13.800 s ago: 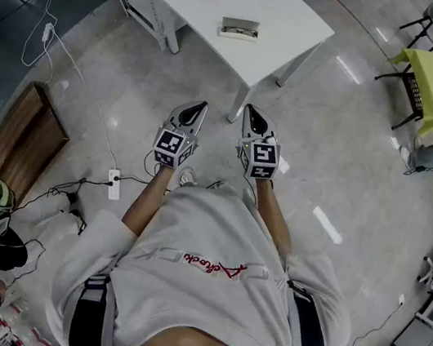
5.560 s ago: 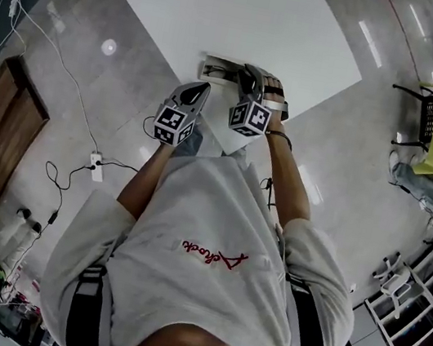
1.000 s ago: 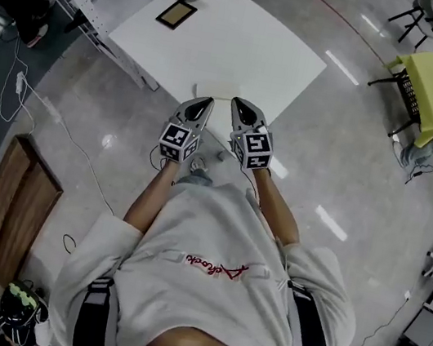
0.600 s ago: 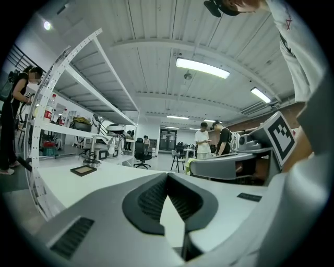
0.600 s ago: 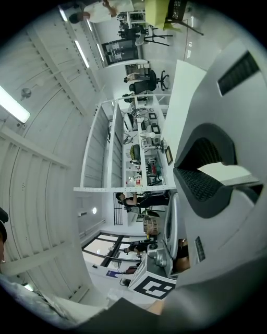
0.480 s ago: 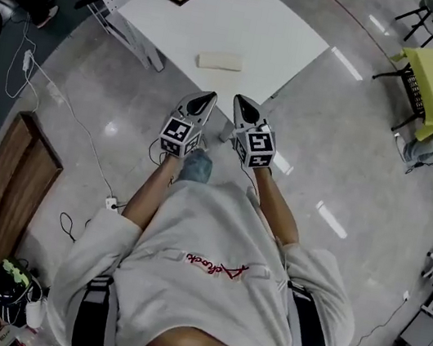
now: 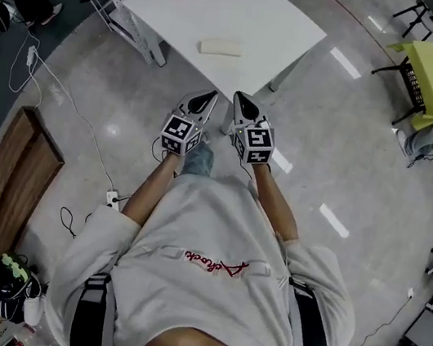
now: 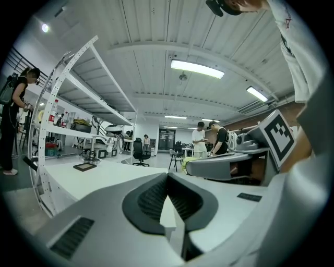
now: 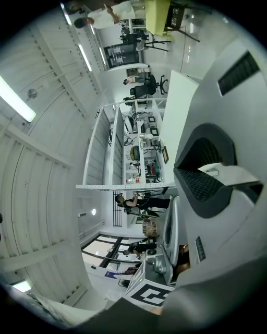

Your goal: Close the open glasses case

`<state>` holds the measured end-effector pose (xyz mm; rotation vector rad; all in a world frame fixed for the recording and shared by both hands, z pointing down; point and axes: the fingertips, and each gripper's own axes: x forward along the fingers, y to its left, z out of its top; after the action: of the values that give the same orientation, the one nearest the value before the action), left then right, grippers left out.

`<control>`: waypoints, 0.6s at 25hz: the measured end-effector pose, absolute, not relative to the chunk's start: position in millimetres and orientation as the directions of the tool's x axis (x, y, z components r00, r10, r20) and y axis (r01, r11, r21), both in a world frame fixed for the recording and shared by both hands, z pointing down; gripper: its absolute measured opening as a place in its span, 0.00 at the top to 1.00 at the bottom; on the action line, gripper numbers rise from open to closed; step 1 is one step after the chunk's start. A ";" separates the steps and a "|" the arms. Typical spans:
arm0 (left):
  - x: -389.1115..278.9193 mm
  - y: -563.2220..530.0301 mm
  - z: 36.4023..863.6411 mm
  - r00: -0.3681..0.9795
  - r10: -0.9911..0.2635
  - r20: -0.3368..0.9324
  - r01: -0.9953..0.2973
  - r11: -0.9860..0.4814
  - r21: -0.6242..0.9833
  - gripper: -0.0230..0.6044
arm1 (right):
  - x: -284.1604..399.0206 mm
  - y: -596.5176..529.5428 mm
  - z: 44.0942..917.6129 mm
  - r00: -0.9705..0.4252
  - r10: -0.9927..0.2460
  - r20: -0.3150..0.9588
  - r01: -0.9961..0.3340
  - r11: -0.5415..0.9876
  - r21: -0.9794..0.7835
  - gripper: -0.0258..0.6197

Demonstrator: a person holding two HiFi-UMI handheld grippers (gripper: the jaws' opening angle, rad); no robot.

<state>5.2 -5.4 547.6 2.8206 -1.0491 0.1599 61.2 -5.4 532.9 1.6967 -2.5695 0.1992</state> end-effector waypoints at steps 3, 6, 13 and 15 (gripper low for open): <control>-1.2 4.7 549.9 0.750 -0.644 0.150 -0.659 -0.748 0.081 0.93 | 57.5 4.8 534.5 -0.386 -0.914 0.124 -0.922 0.380 -0.073 0.96; -6.3 12.9 550.7 0.750 -0.644 0.153 -0.658 -0.749 0.074 0.93 | 54.1 13.2 536.9 -0.385 -0.915 0.120 -0.922 0.377 -0.085 0.96; -12.8 19.8 547.4 0.755 -0.641 0.142 -0.653 -0.754 0.069 0.93 | 48.8 20.9 540.4 -0.369 -0.921 0.126 -0.929 0.363 -0.072 0.96; -14.0 21.2 549.8 0.755 -0.641 0.142 -0.653 -0.754 0.072 0.93 | 46.5 24.5 543.3 -0.366 -0.921 0.132 -0.931 0.361 -0.061 0.96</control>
<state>-14.0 21.2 549.8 2.8324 -1.0485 0.1638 46.5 24.5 543.3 1.7240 -2.5286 0.1922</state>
